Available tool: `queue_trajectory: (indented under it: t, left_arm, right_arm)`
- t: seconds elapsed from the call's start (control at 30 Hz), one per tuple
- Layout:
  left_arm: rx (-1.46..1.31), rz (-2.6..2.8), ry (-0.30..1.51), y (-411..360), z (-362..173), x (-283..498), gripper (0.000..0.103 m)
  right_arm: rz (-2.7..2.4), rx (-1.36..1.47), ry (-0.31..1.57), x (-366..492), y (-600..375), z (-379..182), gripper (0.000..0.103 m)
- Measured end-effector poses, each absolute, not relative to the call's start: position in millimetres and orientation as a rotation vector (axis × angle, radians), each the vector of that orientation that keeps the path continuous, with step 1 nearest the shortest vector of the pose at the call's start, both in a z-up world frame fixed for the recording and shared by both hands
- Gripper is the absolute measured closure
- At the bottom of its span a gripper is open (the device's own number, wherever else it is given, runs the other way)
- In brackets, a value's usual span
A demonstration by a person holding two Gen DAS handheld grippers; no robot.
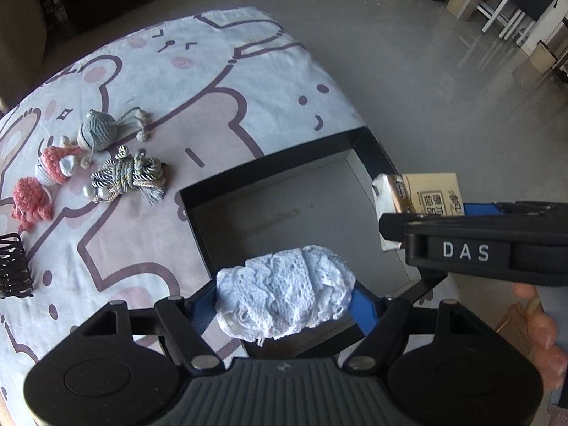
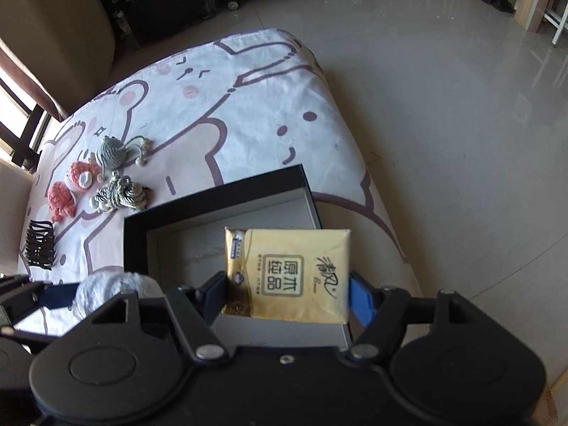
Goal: Organize objects
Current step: 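Lift the scrunchie with the left tool while the right tool carries the tissue packet toward the black box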
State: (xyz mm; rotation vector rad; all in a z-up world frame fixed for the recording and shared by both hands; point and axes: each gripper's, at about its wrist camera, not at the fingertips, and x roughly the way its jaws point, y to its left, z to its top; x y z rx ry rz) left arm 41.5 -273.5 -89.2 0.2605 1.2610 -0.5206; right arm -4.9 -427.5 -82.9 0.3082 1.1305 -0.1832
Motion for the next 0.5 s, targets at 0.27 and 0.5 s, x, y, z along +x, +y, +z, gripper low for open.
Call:
queue_trajectory:
  t: [0.27,0.5]
  left_arm:
    - [0.299,-0.544,1.277,-284,-104,31,0.026]
    - [0.316,-0.576,1.262,-293,-113,28,0.027]
  right_arm:
    - [-0.179,0.331,1.148,0,-426,-94,0.031]
    - [-0.177,0.355,1.152,1,-422,-101,0.031]
